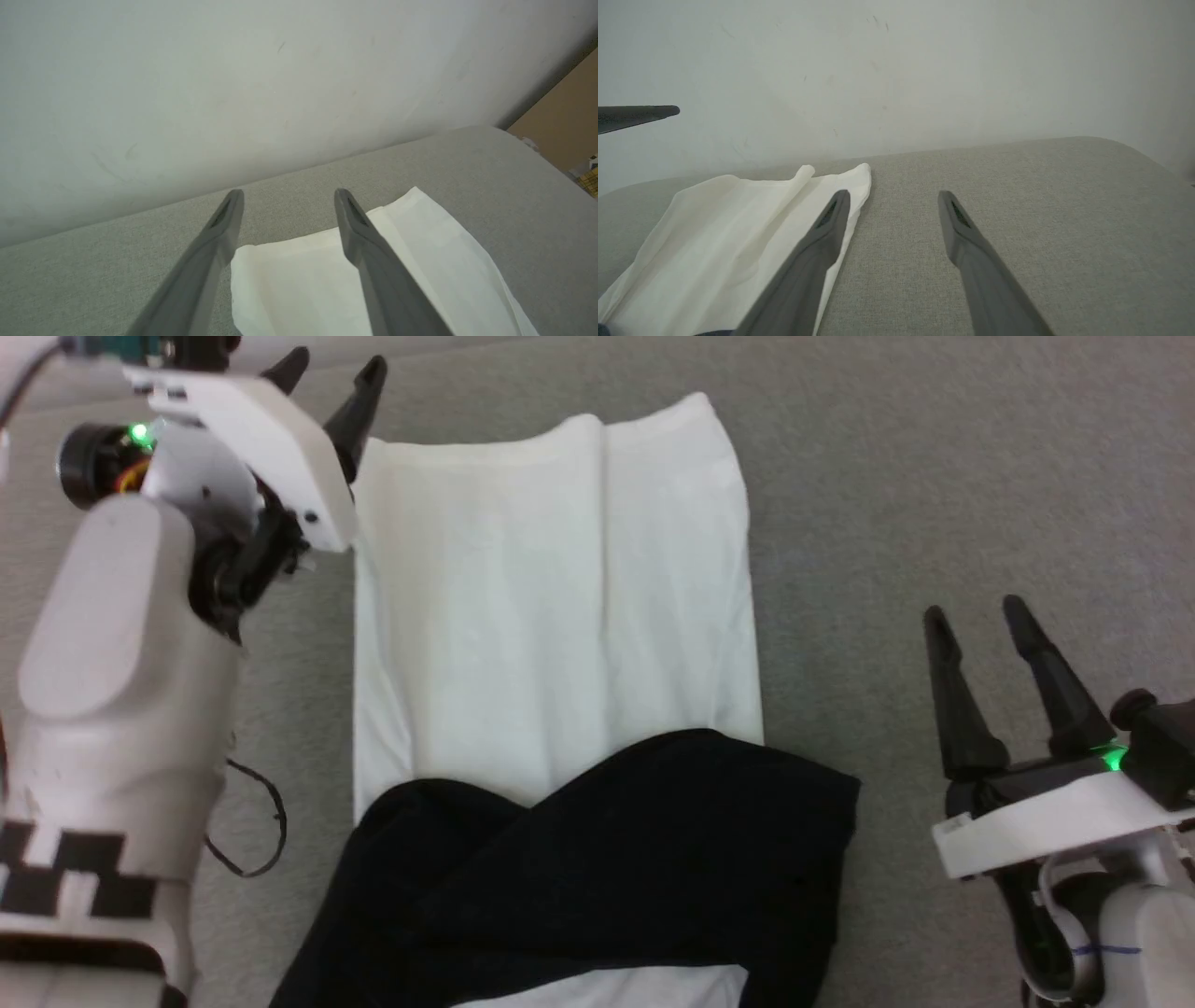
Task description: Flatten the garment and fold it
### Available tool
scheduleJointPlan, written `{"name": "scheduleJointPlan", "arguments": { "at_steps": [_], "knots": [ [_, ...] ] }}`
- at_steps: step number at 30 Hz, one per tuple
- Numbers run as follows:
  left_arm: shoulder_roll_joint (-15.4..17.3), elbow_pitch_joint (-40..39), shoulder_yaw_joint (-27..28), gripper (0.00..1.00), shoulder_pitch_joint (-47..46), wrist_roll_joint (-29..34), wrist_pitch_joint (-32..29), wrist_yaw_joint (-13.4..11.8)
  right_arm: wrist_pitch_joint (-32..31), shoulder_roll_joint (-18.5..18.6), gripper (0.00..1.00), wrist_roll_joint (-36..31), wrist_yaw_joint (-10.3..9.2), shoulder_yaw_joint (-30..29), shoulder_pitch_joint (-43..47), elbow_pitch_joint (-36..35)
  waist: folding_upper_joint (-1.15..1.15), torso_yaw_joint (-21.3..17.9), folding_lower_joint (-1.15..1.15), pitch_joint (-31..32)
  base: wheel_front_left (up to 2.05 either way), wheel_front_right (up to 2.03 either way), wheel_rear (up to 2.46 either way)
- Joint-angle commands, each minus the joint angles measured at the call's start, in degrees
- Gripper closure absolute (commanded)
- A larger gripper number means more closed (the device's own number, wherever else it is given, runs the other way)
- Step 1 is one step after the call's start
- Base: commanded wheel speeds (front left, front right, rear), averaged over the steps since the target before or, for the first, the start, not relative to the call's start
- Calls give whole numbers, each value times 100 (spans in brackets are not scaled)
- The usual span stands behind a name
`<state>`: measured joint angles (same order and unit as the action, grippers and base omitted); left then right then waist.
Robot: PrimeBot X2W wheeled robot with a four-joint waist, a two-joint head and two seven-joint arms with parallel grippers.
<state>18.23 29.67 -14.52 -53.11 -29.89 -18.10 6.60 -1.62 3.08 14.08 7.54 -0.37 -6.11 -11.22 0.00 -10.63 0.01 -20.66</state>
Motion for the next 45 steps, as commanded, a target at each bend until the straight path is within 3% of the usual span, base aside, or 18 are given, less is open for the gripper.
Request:
{"name": "scheduleJointPlan", "arguments": {
  "at_steps": [1, 8, 16, 17, 18, 19, 27, 32, 37, 43, 45],
  "knots": [
    [95, 206, -93, 0, -190, -42, -253, 46, 62, -19, 0, 41, -5, 53, -111, 60, 0, -389, -1, -352, 0, 0, 0],
    [560, 1420, -520, 0, -775, -112, -1975, 41, 236, -20, 0, 184, -5, 451, -309, 347, 0, -760, -1, -573, 0, 0, 0],
    [701, 2102, -676, 0, -687, -73, -2951, -278, 340, -20, 0, 336, -5, 532, -371, 594, 0, -929, -1, -728, 0, 0, 0],
    [665, 2140, -669, 38, -623, -120, -3026, -291, 340, -20, 0, 348, -5, 533, -378, 621, 0, -925, -1, -732, 0, 0, 0],
    [622, 2172, -665, 83, -555, -163, -3086, -307, 343, -20, 0, 357, -5, 525, -385, 641, 0, -915, -1, -735, 0, 0, 0],
    [592, 2213, -693, 100, -478, -180, -3185, -313, 339, -20, 0, 366, -5, 518, -393, 660, 0, -901, -1, -731, 0, 0, 0],
    [444, 1990, -966, 100, -212, 20, -2515, -200, 95, 52, 0, 453, -5, 474, -697, 792, 0, -507, -1, -557, 0, 0, 0],
    [263, 1718, -1037, 100, -252, 206, -1447, -234, -192, 236, 0, 770, -5, 408, -1394, 1221, 0, -142, -1, -442, 0, 0, 0],
    [-24, 1545, -1088, 100, -468, 305, -569, -225, -760, 560, 0, 1119, -5, 451, -2668, 2309, 0, 254, -1, -542, 0, 0, 0],
    [-390, 1363, -1145, 100, -872, 309, 22, -166, -1735, 853, 0, 1577, -5, 709, -4329, 3958, 0, 712, -1, -911, 0, 0, 0],
    [-448, 1346, -1151, 100, -925, 303, 105, -159, -1913, 890, 0, 1594, -5, 764, -4559, 4214, 0, 781, -1, -967, 0, 0, 0]
  ]
}}
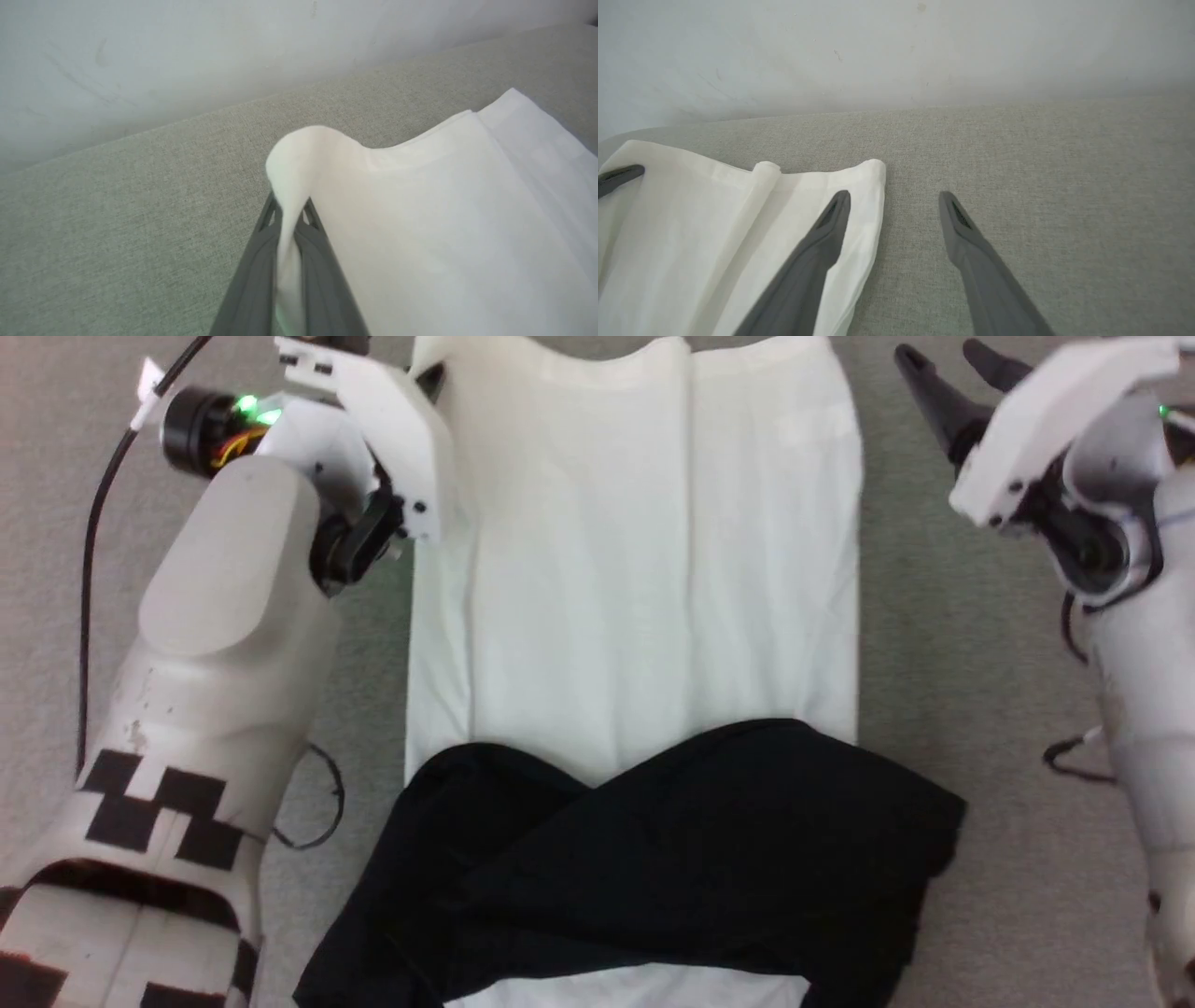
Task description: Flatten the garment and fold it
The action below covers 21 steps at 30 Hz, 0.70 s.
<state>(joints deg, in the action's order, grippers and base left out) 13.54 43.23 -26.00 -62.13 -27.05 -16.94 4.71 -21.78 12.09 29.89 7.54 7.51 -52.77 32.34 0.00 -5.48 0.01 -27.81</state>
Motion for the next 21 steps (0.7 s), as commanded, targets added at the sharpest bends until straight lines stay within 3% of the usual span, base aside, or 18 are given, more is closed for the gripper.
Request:
{"name": "scheduleJointPlan", "arguments": {
  "at_steps": [1, 4, 15, 17, 18, 21],
  "knots": [
    [-46, -22, -12, 100, -75, 5, 46, 38, -72, 21, 0, 37, -5, 23, -114, 101, 0, 337, -1, -309, 0, 0, 0],
    [-228, -43, -73, 100, -260, -3, 206, 66, -663, 45, 0, 106, -5, 227, -815, 935, 0, 540, -1, -504, 0, 0, 0],
    [-421, -146, -261, 100, -494, -54, 469, 173, -1381, -6, 0, 16, -5, 581, -1542, 2334, 0, 838, -1, -829, 0, 0, 0],
    [-429, -136, -286, 100, -494, -83, 508, 189, -1756, -45, 77, 62, -5, 635, -1544, 2628, 0, 847, -1, -822, 0, 0, 0],
    [-418, -119, -302, 100, -495, -85, 520, 194, -1936, -69, 100, 74, -5, 672, -1540, 2747, 0, 845, -1, -812, 0, 0, 0],
    [-386, -52, -317, 100, -493, -139, 549, 212, -2177, -93, 100, 93, -5, 794, -1547, 2858, 0, 828, -1, -759, 0, 0, 0]
  ]
}}
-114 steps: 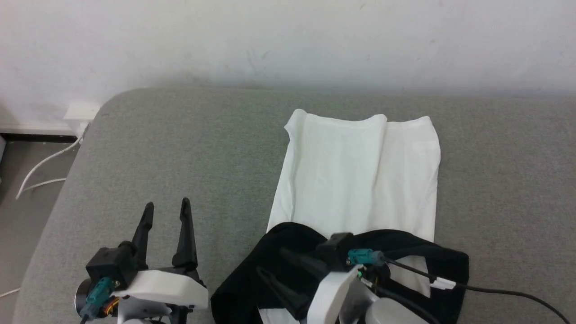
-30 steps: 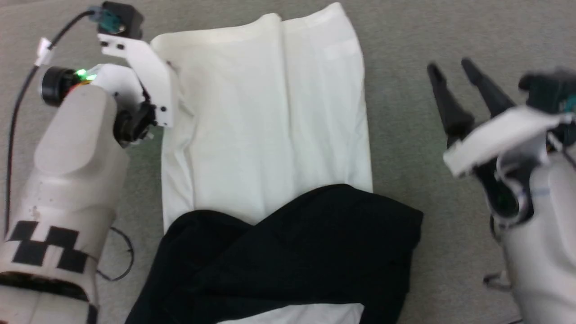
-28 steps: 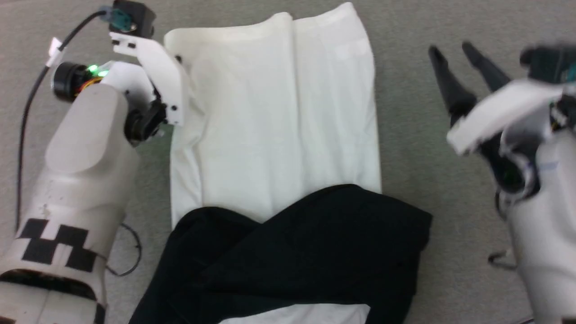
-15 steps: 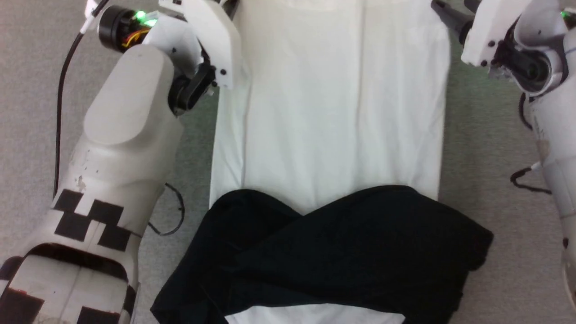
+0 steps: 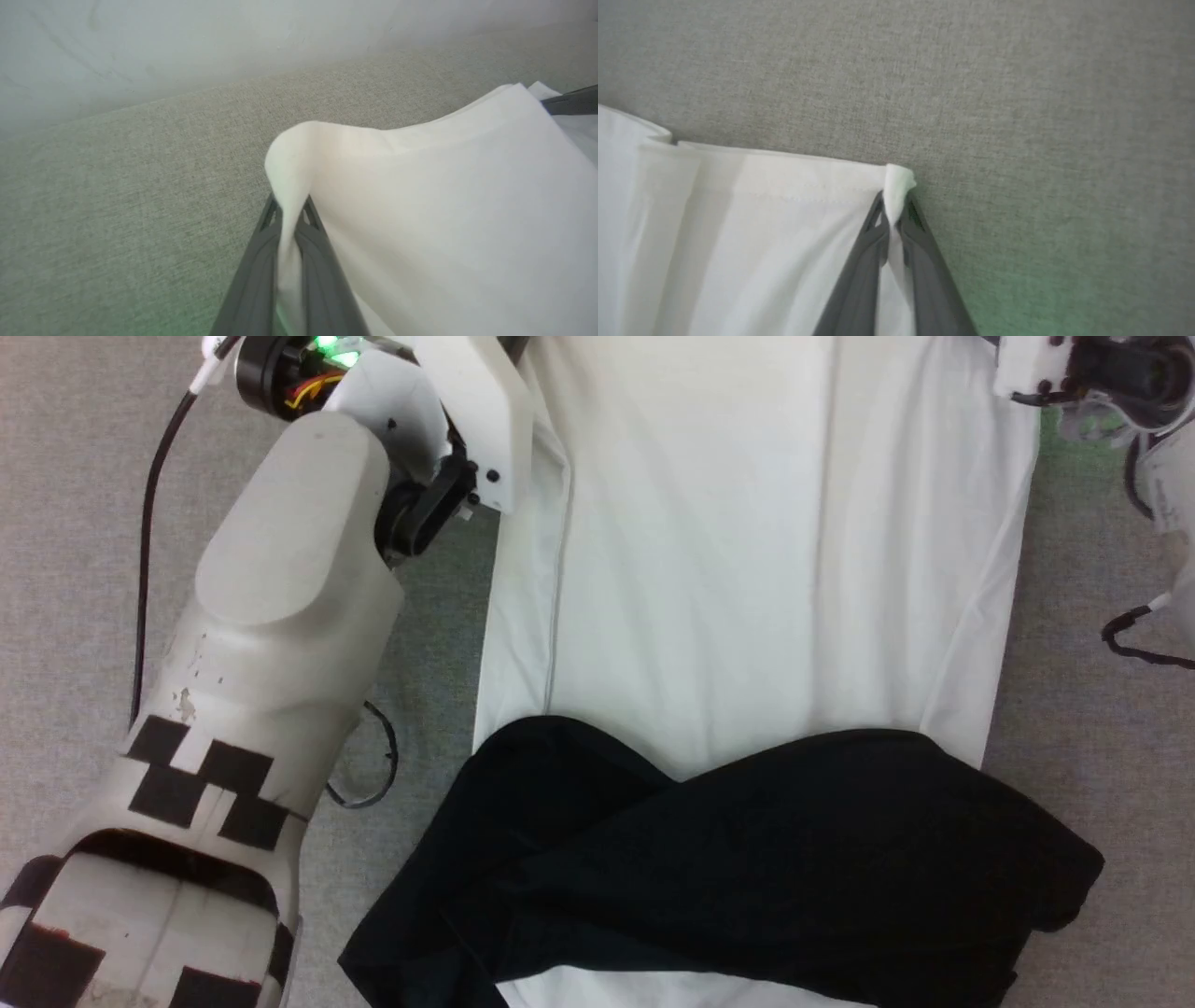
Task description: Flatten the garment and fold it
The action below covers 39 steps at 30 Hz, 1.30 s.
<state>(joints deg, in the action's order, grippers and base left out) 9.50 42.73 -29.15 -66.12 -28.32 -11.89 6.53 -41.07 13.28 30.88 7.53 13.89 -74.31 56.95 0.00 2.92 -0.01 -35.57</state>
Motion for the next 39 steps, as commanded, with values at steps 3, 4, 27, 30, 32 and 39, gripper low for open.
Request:
{"name": "scheduleJointPlan", "arguments": {
  "at_steps": [3, 4, 27, 30, 32, 39],
  "knots": [
    [77, 68, -18, 100, -122, -28, 123, 42, -24, -126, 100, 12, -4, 261, 541, 204, 0, -32, 1, 112, 0, 0, 0],
    [96, 90, -13, 100, -142, -30, 168, 43, 196, -58, 100, 0, -4, 282, 496, 77, 0, -42, 1, 155, 0, 0, 0],
    [864, -1724, 521, 100, 2950, -766, 1372, -370, 3430, 857, 100, 674, -4, 945, 3435, -2936, 0, -244, 1, 2485, 0, 0, 0],
    [1042, -2630, 559, 100, 4038, -909, 1231, -680, 3295, 927, 100, 774, -4, 810, 4383, -3597, 0, -300, 1, 2651, 0, 0, 0],
    [1210, -3216, 554, 100, 4706, -1003, 1041, -844, 3177, 913, 100, 808, -4, 628, 5018, -4010, 0, -317, 1, 2706, 0, 0, 0],
    [1626, -4743, 608, 100, 6280, -1174, 654, -1405, 2764, 556, 100, 634, -4, -201, 6879, -5313, 0, -353, 1, 2774, 0, 0, 0]
  ]
}}
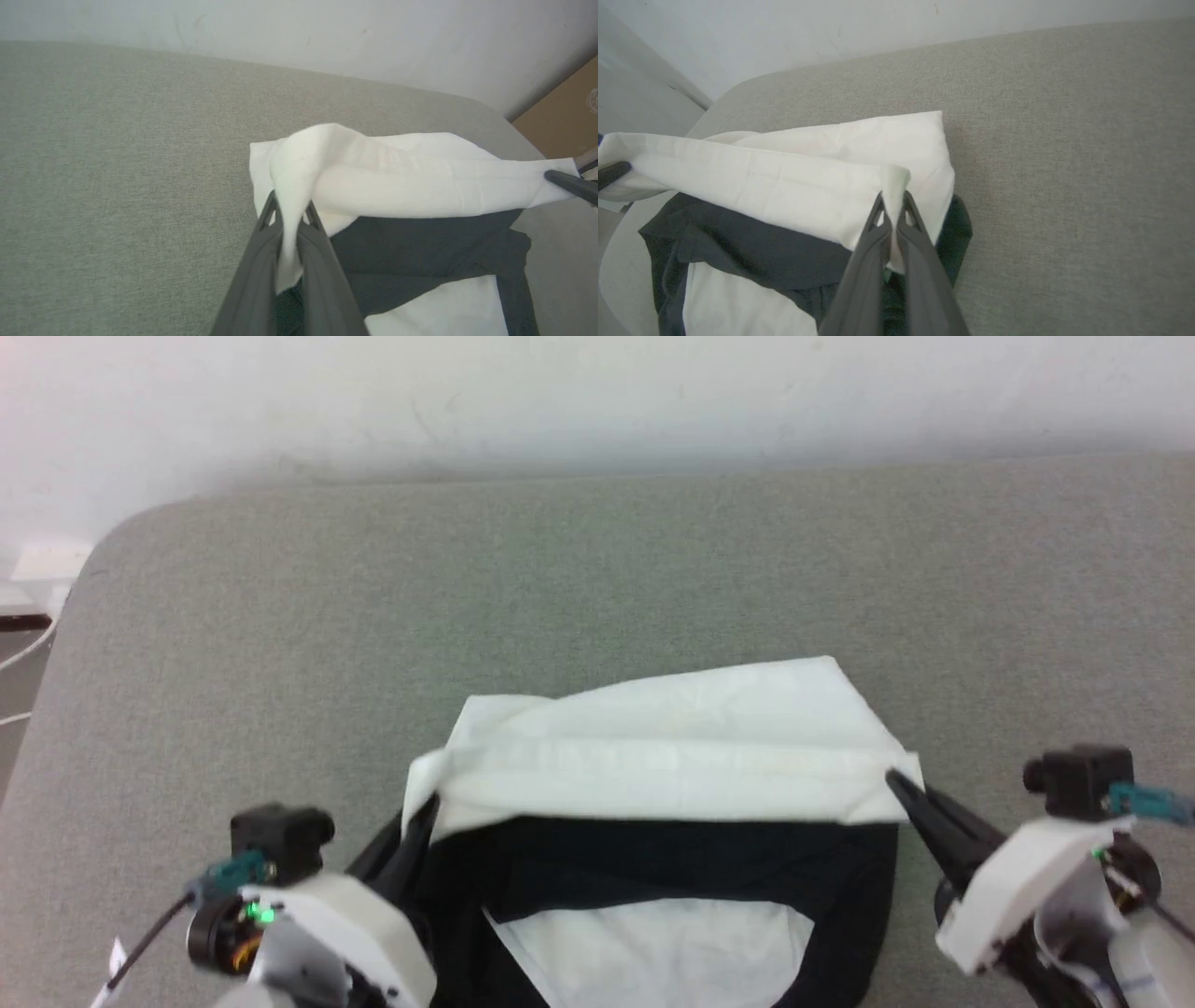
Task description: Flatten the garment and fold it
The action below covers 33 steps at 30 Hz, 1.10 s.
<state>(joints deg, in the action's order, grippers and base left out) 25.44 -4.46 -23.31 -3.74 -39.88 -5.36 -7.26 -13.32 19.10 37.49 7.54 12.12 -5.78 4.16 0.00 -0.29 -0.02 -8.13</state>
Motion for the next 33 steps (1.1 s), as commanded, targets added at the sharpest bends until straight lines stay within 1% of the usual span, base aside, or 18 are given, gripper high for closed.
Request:
{"name": "scheduleJointPlan", "arguments": {
  "at_steps": [1, 3, 4, 5, 6, 7, 8, 9, 10, 11, 13, 17, 20, 23, 29, 31, 33],
  "knots": [
    [62, -157, 11, 100, 204, -32, -48, -90, -112, -82, 100, -54, -5, -129, 242, -166, 0, -34, 2, 52, 0, 0, 0],
    [116, -310, -26, 100, 505, -88, -161, -180, -301, -232, 100, -104, -5, -311, 647, -395, 0, -42, 2, 87, 0, 0, 0],
    [152, -332, -64, 88, 630, -114, -233, -194, -378, -317, 94, -122, -5, -396, 829, -477, 0, -37, 2, 112, 0, 0, 0],
    [163, -340, -101, 71, 742, -157, -293, -199, -464, -376, 83, -181, -5, -469, 1000, -520, 0, -30, 2, 138, 0, 0, 0],
    [153, -343, -130, 51, 832, -214, -334, -193, -544, -444, 71, -233, -5, -536, 1161, -550, 0, -18, 2, 162, 0, 0, 0],
    [152, -314, -174, 43, 916, -253, -373, -176, -596, -537, 67, -258, -5, -588, 1314, -578, 0, -11, 2, 209, 0, 0, 0],
    [146, -273, -212, 29, 1001, -290, -408, -172, -645, -625, 65, -279, -5, -621, 1456, -594, 0, -10, 2, 236, 0, 0, 0],
    [131, -222, -244, 13, 1069, -322, -428, -169, -708, -697, 60, -304, -5, -634, 1598, -585, 0, 0, 2, 266, 0, 0, 0],
    [130, -156, -286, 0, 1125, -330, -450, -161, -765, -756, 53, -330, -5, -641, 1727, -568, 0, 12, 2, 294, 0, 0, 0],
    [119, -87, -327, 0, 1173, -348, -473, -147, -798, -814, 42, -361, -5, -672, 1840, -532, 0, 27, 2, 321, 0, 0, 0],
    [68, 64, -370, 0, 1269, -417, -490, -141, -932, -895, 0, -439, -5, -692, 2063, -408, 0, 48, 2, 387, 0, 0, 0],
    [52, 266, -355, 0, 1405, -458, -439, -183, -1030, -966, 0, -572, -5, -729, 2345, -284, 0, 67, 2, 475, 0, 0, 0],
    [42, 400, -298, 0, 1529, -492, -350, -248, -904, -982, 0, -724, -5, -839, 2504, -261, 0, 60, 2, 554, 0, 0, 0],
    [8, 393, -177, 0, 1671, -537, -166, -342, -685, -992, 0, -781, -5, -916, 2553, -389, 0, 36, 2, 634, 0, 0, 0],
    [-45, 139, 354, 0, 1710, -349, 707, -695, -199, -1148, 0, -768, -5, -1394, 2362, -923, 0, 137, 2, 661, 0, 0, 0],
    [-77, 79, 466, 0, 1640, -282, 978, -715, -271, -1179, 0, -869, -5, -1563, 2248, -971, 0, 215, 2, 630, 0, 0, 0],
    [-128, 4, 547, 0, 1520, -181, 1314, -681, -423, -1124, 0, -1069, -5, -1679, 2077, -945, 0, 293, 2, 579, 0, 0, 0]
  ]
}}
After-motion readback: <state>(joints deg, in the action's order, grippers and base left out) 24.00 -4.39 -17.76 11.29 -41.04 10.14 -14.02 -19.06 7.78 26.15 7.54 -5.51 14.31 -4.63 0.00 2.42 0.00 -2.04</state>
